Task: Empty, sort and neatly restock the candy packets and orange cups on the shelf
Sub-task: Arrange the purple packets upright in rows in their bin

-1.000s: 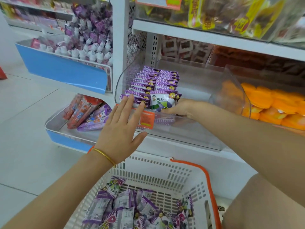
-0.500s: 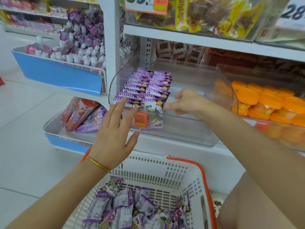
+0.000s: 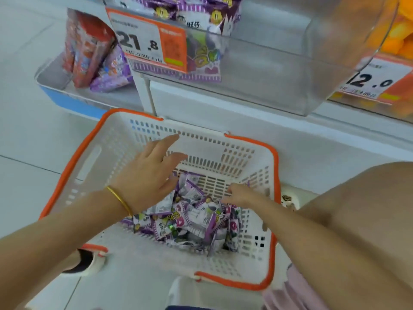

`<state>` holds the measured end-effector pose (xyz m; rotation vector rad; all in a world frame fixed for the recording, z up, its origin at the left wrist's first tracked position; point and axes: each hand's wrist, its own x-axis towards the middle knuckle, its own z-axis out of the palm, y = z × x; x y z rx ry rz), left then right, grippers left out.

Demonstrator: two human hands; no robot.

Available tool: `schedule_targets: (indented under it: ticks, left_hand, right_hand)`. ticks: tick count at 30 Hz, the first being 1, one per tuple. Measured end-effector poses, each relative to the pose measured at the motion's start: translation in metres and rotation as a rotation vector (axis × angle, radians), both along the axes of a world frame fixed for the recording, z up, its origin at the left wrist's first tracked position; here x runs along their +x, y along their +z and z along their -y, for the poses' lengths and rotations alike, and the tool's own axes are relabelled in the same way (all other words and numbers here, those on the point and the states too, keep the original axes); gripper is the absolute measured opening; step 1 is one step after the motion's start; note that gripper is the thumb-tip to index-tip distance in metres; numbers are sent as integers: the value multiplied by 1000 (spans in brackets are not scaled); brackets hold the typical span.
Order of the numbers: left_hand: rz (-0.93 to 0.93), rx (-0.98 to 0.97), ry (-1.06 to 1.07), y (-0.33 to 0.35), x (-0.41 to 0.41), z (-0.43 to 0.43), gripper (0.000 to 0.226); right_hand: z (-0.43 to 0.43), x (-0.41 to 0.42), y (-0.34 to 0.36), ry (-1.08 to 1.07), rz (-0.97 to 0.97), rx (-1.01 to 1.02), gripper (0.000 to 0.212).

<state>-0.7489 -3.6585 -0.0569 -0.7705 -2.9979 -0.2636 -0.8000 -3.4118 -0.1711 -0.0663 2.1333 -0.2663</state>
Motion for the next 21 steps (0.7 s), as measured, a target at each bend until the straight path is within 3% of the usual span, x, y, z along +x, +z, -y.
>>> schedule_targets:
  ticks: [2, 5, 7, 11, 14, 16, 18, 21]
  left_hand:
    - [16, -19, 20, -6, 2, 0, 44]
    - [60, -25, 62, -11, 2, 0, 47]
    - [88, -26, 80, -14, 3, 0, 47]
    - [158, -20, 98, -19, 4, -1, 45]
    - [176, -31, 100, -22, 6, 0, 46]
    - [189, -32, 111, -23, 6, 1, 46]
    - [204, -31, 127, -23, 6, 2, 46]
    - [225, -28, 139, -23, 7, 1, 41]
  right_hand:
    - [-1, 9, -38, 73, 14, 87, 68]
    - [-5, 8, -66, 34, -110, 107, 38]
    - [-7, 3, -74, 2, -136, 114, 30]
    - [-3, -6, -83, -34, -58, 100, 54]
    - [0, -4, -93, -47, 36, 17, 49]
    - [-1, -2, -102, -56, 35, -29, 40]
    - [-2, 0, -105, -77, -29, -26, 16]
    - [0, 1, -105, -105, -127, -50, 49]
